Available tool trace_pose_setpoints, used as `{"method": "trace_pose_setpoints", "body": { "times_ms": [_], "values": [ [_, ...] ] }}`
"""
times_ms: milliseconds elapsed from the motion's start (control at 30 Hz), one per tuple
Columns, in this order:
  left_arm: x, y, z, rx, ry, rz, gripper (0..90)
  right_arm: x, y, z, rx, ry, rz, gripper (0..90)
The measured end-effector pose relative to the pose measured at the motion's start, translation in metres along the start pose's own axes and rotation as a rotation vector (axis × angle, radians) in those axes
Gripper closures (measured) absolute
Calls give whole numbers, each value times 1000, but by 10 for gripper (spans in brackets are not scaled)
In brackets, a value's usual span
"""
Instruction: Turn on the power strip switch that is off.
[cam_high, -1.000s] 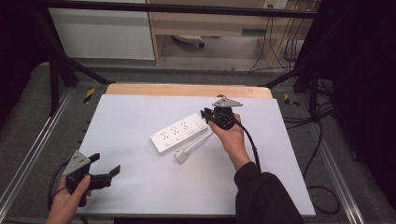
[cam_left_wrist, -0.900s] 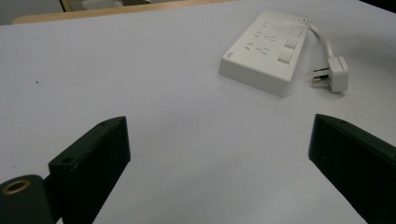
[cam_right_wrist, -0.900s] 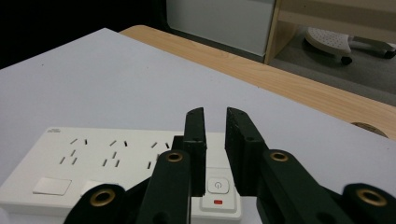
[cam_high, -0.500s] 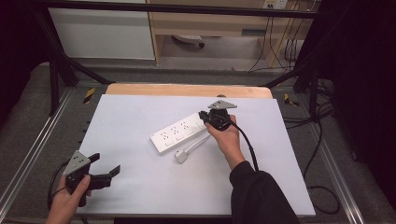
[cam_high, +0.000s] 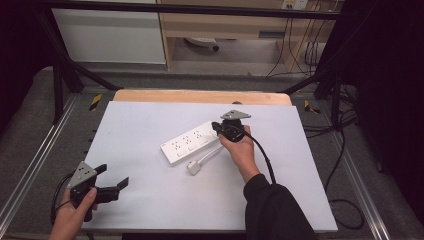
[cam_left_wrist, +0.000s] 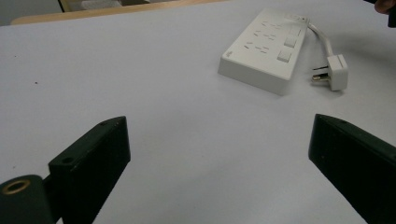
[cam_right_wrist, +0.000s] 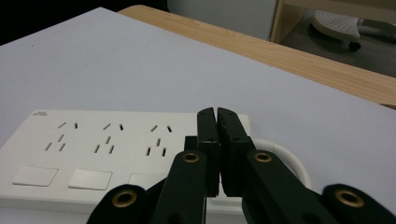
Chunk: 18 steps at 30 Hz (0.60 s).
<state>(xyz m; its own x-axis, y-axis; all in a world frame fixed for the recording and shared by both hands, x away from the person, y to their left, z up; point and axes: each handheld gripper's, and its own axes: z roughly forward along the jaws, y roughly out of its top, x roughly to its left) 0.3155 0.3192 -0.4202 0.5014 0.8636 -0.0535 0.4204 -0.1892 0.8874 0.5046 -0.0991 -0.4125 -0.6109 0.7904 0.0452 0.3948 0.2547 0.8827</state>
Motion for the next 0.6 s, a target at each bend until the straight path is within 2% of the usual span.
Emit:
{"method": "trace_pose_setpoints", "body": {
  "times_ms": [467,600],
  "values": [
    [-1,0,0,5,2,12,55,5,-6,5,11,15,1,900],
    [-1,0,0,5,3,11,55,7,-9,7,17,22,-12,900]
  ]
}}
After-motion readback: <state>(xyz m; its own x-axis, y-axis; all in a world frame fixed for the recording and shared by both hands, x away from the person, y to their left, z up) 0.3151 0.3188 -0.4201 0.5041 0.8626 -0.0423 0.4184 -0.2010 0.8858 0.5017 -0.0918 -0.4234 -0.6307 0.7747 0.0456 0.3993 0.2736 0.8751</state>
